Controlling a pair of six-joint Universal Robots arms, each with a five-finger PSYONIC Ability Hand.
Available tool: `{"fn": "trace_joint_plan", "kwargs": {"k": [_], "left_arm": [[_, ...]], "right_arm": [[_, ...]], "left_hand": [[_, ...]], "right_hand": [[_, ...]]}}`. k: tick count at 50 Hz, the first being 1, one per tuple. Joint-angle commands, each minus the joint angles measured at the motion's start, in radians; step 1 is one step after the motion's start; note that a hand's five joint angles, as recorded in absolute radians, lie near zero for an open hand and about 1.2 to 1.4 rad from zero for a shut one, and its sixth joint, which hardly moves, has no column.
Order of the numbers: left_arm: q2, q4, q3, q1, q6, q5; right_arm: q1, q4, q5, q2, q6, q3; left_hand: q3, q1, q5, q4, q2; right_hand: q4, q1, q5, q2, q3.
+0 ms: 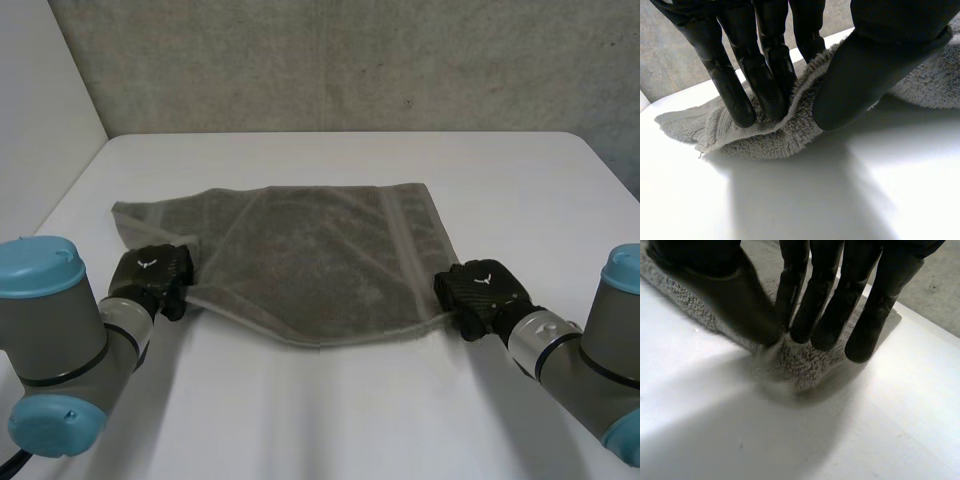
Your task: Fold the laundry
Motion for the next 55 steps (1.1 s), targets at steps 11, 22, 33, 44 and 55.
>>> {"fn": "trace_joint_plan", "kwargs": {"k": [11,22,33,44,55], "left_arm": [[0.065,-0.04,-0.008,0.011,0.006,0.014],[0.087,-0.041,0.0,0.089,0.018,0.157],[0.024,-0.035,0.024,0.166,0.148,0.193],[-0.03,-0.008,0.029,0.169,0.173,0.273],[-0.102,0.168,0.027,0.167,0.176,0.275]], "right_arm": [[-0.07,0.0,-0.003,-0.099,-0.036,-0.029],[-0.158,0.003,0.003,-0.064,-0.19,-0.032],[-0.155,0.003,-0.003,-0.058,-0.198,-0.029],[-0.154,0.003,-0.006,-0.059,-0.196,-0.026],[-0.152,0.003,-0.005,-0.058,-0.196,-0.017]], "left_hand": [[-0.947,-0.934,-0.94,-0.947,-0.947],[-0.924,-0.91,-0.916,-0.924,-0.924],[-0.915,-0.901,-0.907,-0.915,-0.915],[-0.786,-0.772,-0.778,-0.786,-0.786],[-0.672,-0.658,-0.664,-0.672,-0.672]], "right_hand": [[0.109,0.095,0.104,0.092,0.103],[0.109,0.095,0.104,0.092,0.103],[0.109,0.095,0.104,0.092,0.103],[0.109,0.095,0.104,0.092,0.103],[0.109,0.095,0.104,0.092,0.103]]}}
